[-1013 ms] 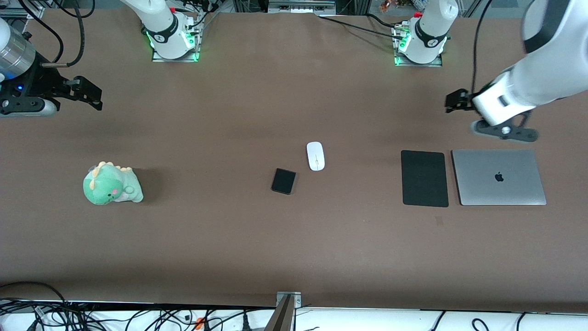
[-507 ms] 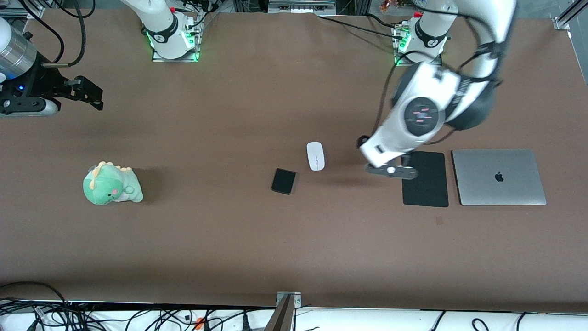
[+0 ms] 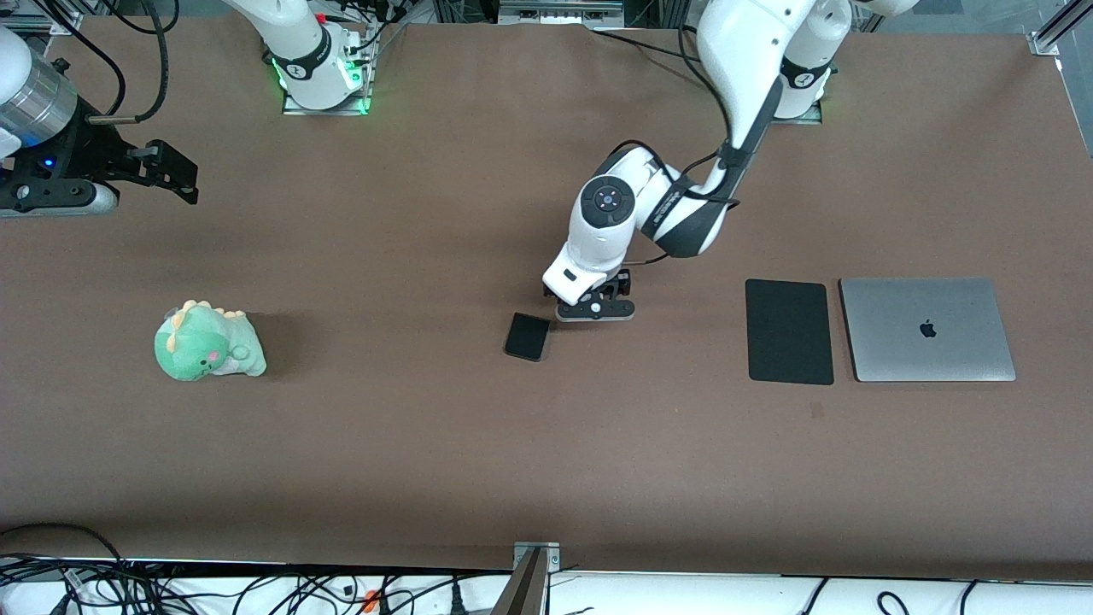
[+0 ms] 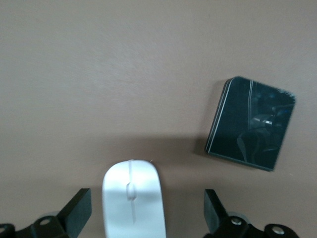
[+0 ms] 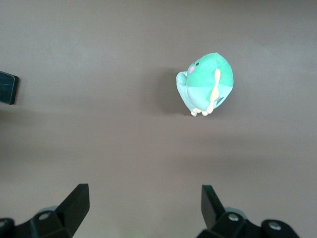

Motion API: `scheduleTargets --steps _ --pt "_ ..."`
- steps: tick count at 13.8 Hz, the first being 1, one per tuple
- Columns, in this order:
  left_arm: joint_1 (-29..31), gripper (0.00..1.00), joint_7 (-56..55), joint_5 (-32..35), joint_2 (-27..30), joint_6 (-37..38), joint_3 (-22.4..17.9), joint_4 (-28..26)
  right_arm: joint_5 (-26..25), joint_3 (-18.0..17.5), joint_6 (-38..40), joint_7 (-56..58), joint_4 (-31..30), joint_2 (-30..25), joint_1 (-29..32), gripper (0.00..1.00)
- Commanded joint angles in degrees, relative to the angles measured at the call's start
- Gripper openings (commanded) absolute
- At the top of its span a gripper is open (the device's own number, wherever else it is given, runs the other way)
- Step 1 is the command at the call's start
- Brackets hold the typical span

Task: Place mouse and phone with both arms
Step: 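Lower the left gripper and grasp the white mouse, then carry the mouse onto the black pad while the right gripper reaches the phone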

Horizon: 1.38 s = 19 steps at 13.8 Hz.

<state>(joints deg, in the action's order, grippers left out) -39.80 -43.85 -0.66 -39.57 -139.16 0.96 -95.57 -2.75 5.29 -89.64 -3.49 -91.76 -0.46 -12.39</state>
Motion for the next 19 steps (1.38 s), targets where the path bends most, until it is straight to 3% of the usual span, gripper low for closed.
scheduleTargets --steps 1,5,10,11,12,14,15,19 --pt "-1.24 1.0 -4.12 3.47 -1.47 -4.71 -0.96 -1.73 -0.85 -0.1 0.17 -0.11 0.97 0.38 -0.35 1.0" --pt "-1.95 1.0 -4.84 4.27 0.46 -3.75 -1.13 -5.41 -0.24 -0.1 -1.85 0.5 0.97 1.25 -0.35 1.0" --pt "-2.3 1.0 -4.84 4.35 0.9 -3.31 -1.13 -6.29 -0.06 0.07 -3.61 0.5 1.05 0.73 -0.44 1.0" --pt "-2.39 0.91 -4.84 4.35 1.08 -3.14 -1.13 -6.47 -0.15 -0.01 -3.7 0.68 1.05 0.9 -0.53 1.0" --pt "-2.39 0.59 -4.84 4.35 1.25 -2.26 -1.13 -6.39 -0.15 -0.1 -3.79 0.68 0.97 0.99 -0.61 1.0" --pt "-2.04 0.36 -4.4 4.35 1.95 -0.59 -1.04 -6.21 -0.06 -0.19 -3.26 0.68 0.97 0.91 -1.05 1.0" --pt "-1.95 0.3 -4.4 4.27 2.57 0.89 -1.13 -5.77 -0.06 -0.89 -3.26 0.68 1.05 0.82 -1.14 1.0" --pt "3.82 0.31 2.94 4.27 8.71 15.28 -1.83 -1.74 -0.58 -3.44 -2.82 0.33 1.05 0.73 -1.41 1.0"
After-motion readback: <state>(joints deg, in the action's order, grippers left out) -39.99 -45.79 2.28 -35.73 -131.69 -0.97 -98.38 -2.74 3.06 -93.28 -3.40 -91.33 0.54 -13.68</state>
